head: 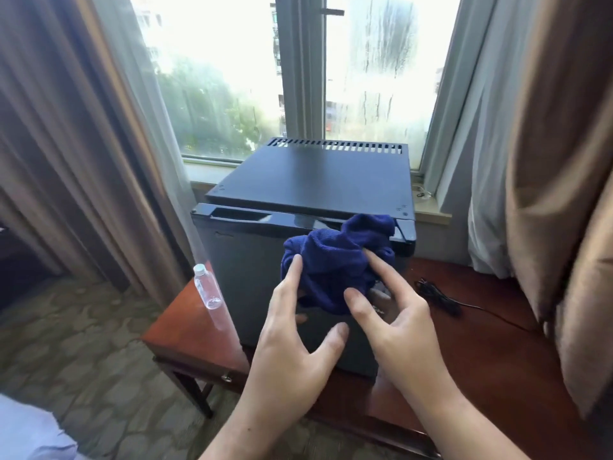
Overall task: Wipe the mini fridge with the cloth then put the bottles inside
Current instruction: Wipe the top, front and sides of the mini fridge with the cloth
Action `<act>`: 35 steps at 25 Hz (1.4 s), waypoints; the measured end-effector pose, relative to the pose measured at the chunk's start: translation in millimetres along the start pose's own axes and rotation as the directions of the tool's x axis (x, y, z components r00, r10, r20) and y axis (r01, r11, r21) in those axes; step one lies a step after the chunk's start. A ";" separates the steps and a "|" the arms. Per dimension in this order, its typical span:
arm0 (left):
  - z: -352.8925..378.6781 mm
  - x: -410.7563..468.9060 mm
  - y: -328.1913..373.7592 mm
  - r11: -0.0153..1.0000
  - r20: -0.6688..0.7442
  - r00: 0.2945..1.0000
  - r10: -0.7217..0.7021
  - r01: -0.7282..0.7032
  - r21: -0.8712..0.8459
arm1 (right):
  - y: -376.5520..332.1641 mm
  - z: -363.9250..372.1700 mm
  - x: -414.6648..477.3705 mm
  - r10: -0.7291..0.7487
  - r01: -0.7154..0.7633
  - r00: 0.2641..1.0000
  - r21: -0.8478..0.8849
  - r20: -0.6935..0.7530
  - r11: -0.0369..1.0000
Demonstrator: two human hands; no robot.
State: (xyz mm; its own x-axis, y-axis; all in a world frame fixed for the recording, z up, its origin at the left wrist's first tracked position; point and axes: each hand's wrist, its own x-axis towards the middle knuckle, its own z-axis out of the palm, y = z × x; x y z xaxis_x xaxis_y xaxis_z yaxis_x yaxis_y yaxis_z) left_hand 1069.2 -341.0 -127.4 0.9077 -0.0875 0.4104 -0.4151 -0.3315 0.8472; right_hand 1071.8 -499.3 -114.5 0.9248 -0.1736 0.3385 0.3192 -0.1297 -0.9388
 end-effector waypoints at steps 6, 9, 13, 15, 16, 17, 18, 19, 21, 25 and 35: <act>-44.9 84.6 -16.8 0.972 -0.097 0.987 0.127 -0.105 0.212 | -9.9 50.8 66.3 -0.130 0.138 0.977 -0.042 0.167 0.989; -68.8 131.9 -17.4 0.949 -0.120 0.979 0.166 -0.126 0.288 | -23.0 74.1 115.7 -0.177 0.181 0.957 0.007 0.229 0.984; -123.4 194.3 -35.2 0.935 -0.107 0.986 0.129 -0.085 0.345 | -34.6 105.9 168.6 -0.145 0.235 0.904 -0.184 0.403 0.954; -154.7 219.8 -59.7 0.904 -0.010 1.000 -0.007 0.011 0.428 | -33.7 111.3 193.0 -0.076 0.269 0.911 -0.443 0.406 0.855; -167.1 229.9 -71.4 0.871 0.051 0.997 -0.064 0.030 0.490 | -34.2 111.2 202.4 -0.051 0.232 0.937 -0.508 0.345 0.830; -177.7 240.5 -82.7 0.839 0.099 0.991 -0.091 0.023 0.543 | -33.4 110.9 211.6 -0.052 0.191 0.965 -0.553 0.256 0.811; -185.5 251.7 -92.7 0.817 0.120 0.988 -0.093 0.006 0.577 | -32.2 111.5 220.1 -0.068 0.160 0.982 -0.593 0.174 0.789; -190.7 264.7 -101.8 0.810 0.123 0.990 -0.074 -0.012 0.586 | -29.9 115.7 228.9 -0.069 0.131 0.990 -0.634 0.121 0.762; -193.9 289.6 -113.7 0.836 0.132 0.991 -0.026 -0.051 0.547 | -26.4 129.2 240.0 -0.015 0.088 0.994 -0.683 0.111 0.725; -198.0 336.1 -145.2 0.906 0.505 0.854 0.127 -0.307 0.292 | -16.7 174.6 247.6 0.100 -0.041 0.994 -0.677 0.048 0.734; -189.3 357.5 -145.8 0.837 0.771 0.536 0.343 -0.547 0.009 | -38.2 271.0 224.6 0.124 -0.404 0.893 -0.652 -0.432 0.641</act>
State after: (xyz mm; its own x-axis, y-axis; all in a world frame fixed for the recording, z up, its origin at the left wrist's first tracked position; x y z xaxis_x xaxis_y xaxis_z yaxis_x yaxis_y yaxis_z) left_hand 1442.5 -146.1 -40.3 0.3924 -0.8850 0.2507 -0.8437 -0.2377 0.4813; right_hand 1323.4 -268.7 -20.1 0.7763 -0.5929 0.2141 -0.3043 -0.6498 -0.6965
